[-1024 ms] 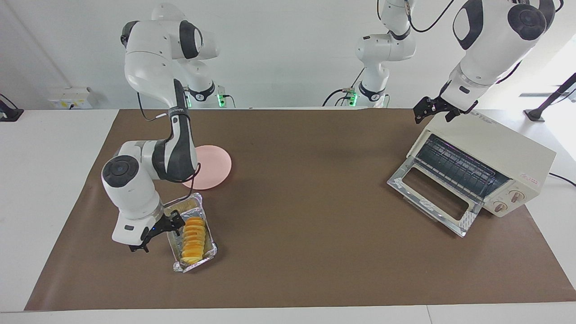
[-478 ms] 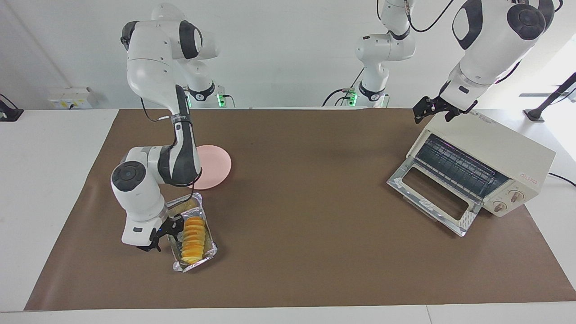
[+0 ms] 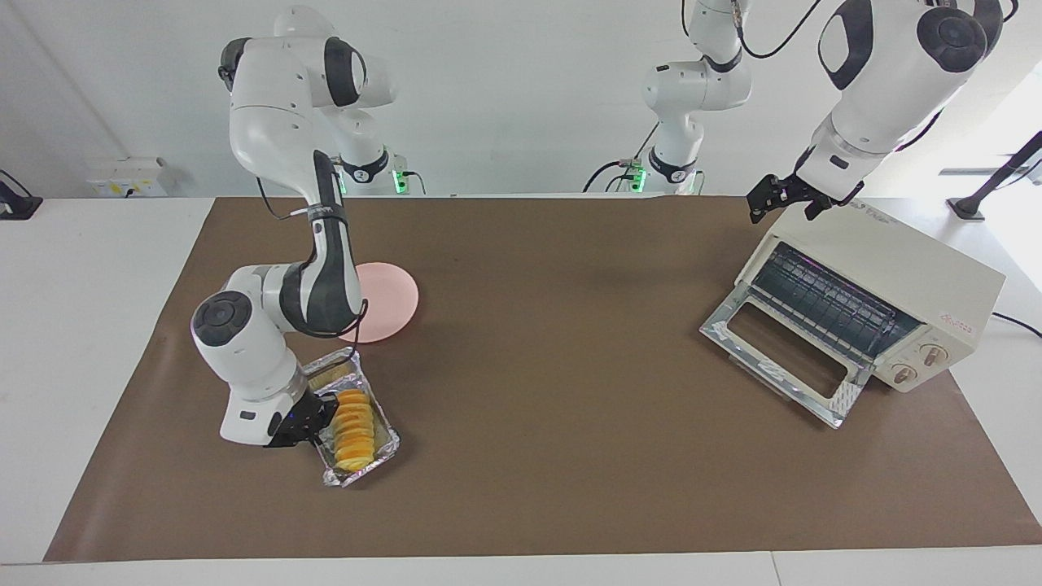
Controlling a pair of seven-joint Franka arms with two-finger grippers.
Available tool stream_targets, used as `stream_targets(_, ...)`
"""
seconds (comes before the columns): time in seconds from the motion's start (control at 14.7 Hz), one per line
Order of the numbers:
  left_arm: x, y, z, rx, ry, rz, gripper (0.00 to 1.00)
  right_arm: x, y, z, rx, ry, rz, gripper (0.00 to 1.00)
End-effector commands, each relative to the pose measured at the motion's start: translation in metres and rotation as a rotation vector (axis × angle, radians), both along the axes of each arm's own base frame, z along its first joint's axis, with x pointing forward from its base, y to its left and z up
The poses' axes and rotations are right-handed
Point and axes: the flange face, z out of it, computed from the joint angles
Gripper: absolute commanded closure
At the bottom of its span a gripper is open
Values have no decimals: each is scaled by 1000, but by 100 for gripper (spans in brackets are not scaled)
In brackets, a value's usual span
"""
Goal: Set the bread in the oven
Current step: 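Lower the bread into the foil tray and open the right gripper, then grasp the foil tray with the right gripper and slide it toward the oven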
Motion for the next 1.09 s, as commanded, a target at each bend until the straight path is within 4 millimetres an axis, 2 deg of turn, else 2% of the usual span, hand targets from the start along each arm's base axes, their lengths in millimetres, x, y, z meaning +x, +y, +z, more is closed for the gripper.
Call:
stream_targets(0.0, -5, 4, 4, 16, -18, 1, 0, -5, -4, 6, 29, 5, -1, 100)
stream_targets(0.07, -4, 4, 4, 15, -20, 2, 0, -6, -5, 11, 33, 19, -2, 100)
stream_targets(0.34, -5, 4, 4, 15, -20, 1, 0, -10, 3, 54, 43, 111, -21, 100)
stream_targets(0.55, -5, 4, 4, 16, -18, 1, 0, -17, 32, 91, 48, 167, -101, 100)
stream_targets(0.68, -5, 5, 4, 16, -18, 2, 0, -31, 82, 115, 43, 191, -189, 100)
stream_targets(0.82, -5, 4, 4, 15, -20, 1, 0, -46, 139, 121, 30, 221, -310, 100)
stream_targets(0.96, -5, 4, 4, 15, -20, 1, 0, -63, 208, 125, 33, 210, -422, 100)
stream_targets(1.02, -5, 4, 4, 16, -18, 1, 0, -71, 234, 123, 35, 203, -476, 100)
